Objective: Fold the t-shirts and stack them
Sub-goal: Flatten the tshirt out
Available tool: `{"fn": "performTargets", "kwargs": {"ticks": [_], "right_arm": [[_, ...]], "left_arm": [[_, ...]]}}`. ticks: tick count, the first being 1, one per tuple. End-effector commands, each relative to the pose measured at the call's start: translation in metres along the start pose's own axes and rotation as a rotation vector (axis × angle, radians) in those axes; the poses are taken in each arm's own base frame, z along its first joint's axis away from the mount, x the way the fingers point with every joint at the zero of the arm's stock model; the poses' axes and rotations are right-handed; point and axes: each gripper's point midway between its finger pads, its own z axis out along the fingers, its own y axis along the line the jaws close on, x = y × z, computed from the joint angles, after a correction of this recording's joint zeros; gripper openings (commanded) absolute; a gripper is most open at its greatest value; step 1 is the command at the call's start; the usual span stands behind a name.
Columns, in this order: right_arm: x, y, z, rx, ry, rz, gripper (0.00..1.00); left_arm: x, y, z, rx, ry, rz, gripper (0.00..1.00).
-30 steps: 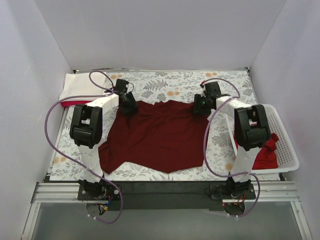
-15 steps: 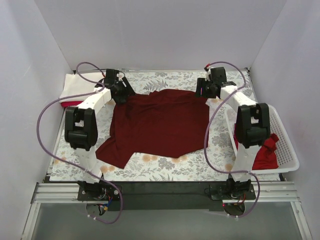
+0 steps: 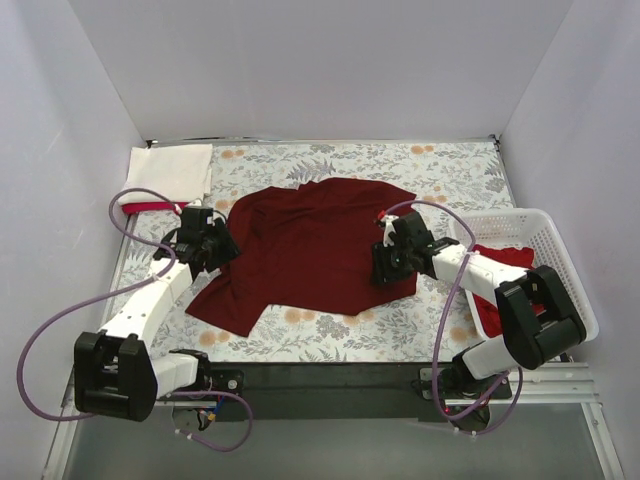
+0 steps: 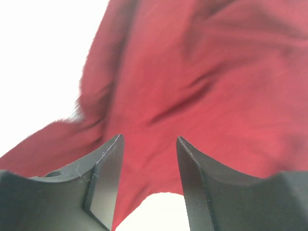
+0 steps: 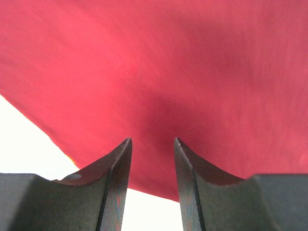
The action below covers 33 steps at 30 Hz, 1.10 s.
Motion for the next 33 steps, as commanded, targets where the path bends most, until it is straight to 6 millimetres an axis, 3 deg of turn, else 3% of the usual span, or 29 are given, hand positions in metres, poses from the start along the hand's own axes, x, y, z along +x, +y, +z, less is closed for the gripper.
{"fn": "performTargets", "kwargs": {"ticks": [1,4,11,15,21,24,29,32,33], "right_arm": [[0.017,-0.019,0.004,0.071,-0.002,0.051,0.46],[0.036,-0.042,0.008,0.143,0.039,0.093,0.46],[0.032,-0.116,-0.014,0.295,-0.011,0.306,0.48],[0.013,-0.107,-0.019,0.233,-0.057,0.283,0.49],[0.025,-0.105,-0.014,0.214,-0.039,0.274,0.49],[0.022,-0.103,-0.015,0.202,-0.052,0.268,0.5],[0.012,-0.1,-0.014,0.183,-0.065,0.26,0.5],[0.005,-0.09,-0.017,0.145,-0.072,0.242,0.54],[0.0,-0.088,-0.022,0.146,-0.089,0.232,0.55]], "left_arm": [[0.006,0.027,-0.007,-0.071,-0.042,-0.001,0.45],[0.013,0.041,-0.005,-0.11,-0.037,-0.002,0.43],[0.025,0.053,0.01,-0.151,0.026,-0.003,0.43],[0.04,0.048,0.023,-0.124,0.114,-0.005,0.47],[0.048,0.051,0.043,-0.154,0.185,0.007,0.46],[0.057,0.064,0.051,-0.209,0.231,0.012,0.34],[0.046,0.1,0.046,-0.362,0.192,-0.072,0.05],[0.031,0.104,0.039,-0.382,0.124,-0.089,0.05],[0.028,0.103,0.036,-0.377,0.107,-0.091,0.09]]}}
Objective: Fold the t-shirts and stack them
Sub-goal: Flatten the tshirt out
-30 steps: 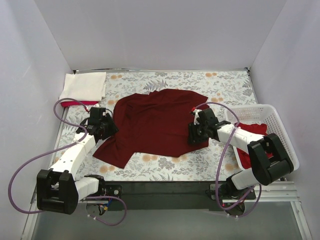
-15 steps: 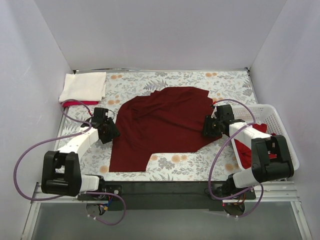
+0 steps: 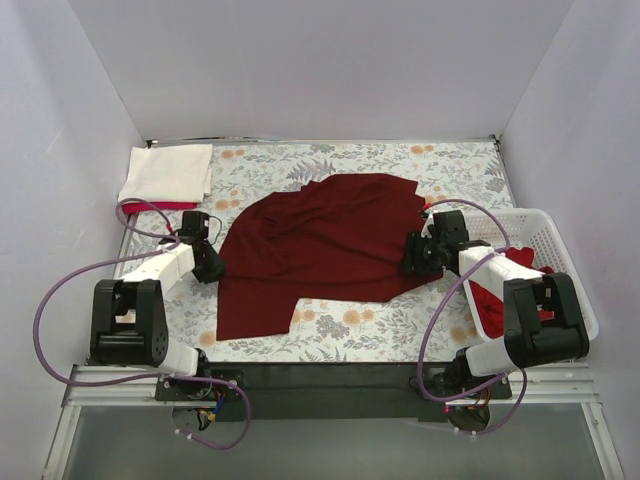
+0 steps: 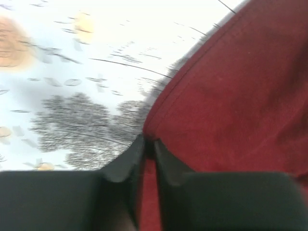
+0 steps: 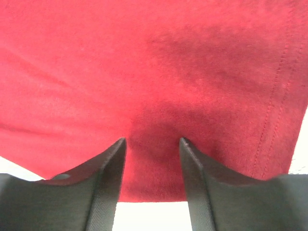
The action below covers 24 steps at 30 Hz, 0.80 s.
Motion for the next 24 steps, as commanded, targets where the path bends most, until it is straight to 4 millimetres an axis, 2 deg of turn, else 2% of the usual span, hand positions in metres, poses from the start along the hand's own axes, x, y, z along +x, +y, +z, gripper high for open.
{"fn": "performTargets", "kwargs": {"ticks": [1,2,5,6,7,9,10,11,12,14,15,18,21,24], "right_arm": [[-0.007,0.011,-0.011,-0.019,-0.005,-0.036,0.59],[-0.005,0.013,-0.015,-0.012,0.002,-0.041,0.6],[-0.012,0.017,-0.032,0.002,-0.047,-0.033,0.66],[-0.014,0.019,-0.041,0.004,-0.074,-0.026,0.68],[-0.008,0.018,-0.044,0.007,-0.072,-0.008,0.71],[-0.006,0.021,-0.055,0.0,-0.111,0.034,0.73],[-0.003,0.02,-0.058,0.005,-0.118,0.051,0.75],[0.009,0.017,-0.057,0.009,-0.104,0.07,0.76],[0.009,0.02,-0.062,0.001,-0.13,0.102,0.77],[0.021,0.015,-0.062,0.016,-0.141,0.159,0.77],[0.024,0.013,-0.061,0.023,-0.143,0.178,0.77],[0.036,0.008,-0.056,0.03,-0.15,0.228,0.74],[0.042,0.001,-0.049,0.057,-0.158,0.287,0.71],[0.04,-0.002,-0.044,0.059,-0.192,0.327,0.69]], "left_arm": [[-0.019,0.019,-0.013,-0.073,-0.098,-0.043,0.15],[-0.022,0.017,-0.019,-0.056,-0.116,-0.046,0.27],[-0.028,0.012,-0.03,-0.019,-0.147,-0.045,0.42],[-0.028,0.009,-0.034,-0.002,-0.148,-0.047,0.55],[-0.031,0.006,-0.039,0.017,-0.164,-0.048,0.64],[-0.037,-0.002,-0.054,0.078,-0.203,-0.045,0.76],[-0.039,-0.007,-0.06,0.106,-0.215,-0.043,0.77],[-0.04,-0.01,-0.065,0.135,-0.227,-0.039,0.77],[-0.042,-0.015,-0.074,0.176,-0.258,-0.03,0.77],[-0.036,-0.028,-0.083,0.276,-0.257,-0.008,0.77],[-0.037,-0.03,-0.084,0.284,-0.265,-0.005,0.77],[-0.025,-0.039,-0.087,0.362,-0.241,0.024,0.77],[-0.018,-0.039,-0.083,0.37,-0.237,0.041,0.77],[-0.013,-0.041,-0.08,0.381,-0.218,0.05,0.77]]}}
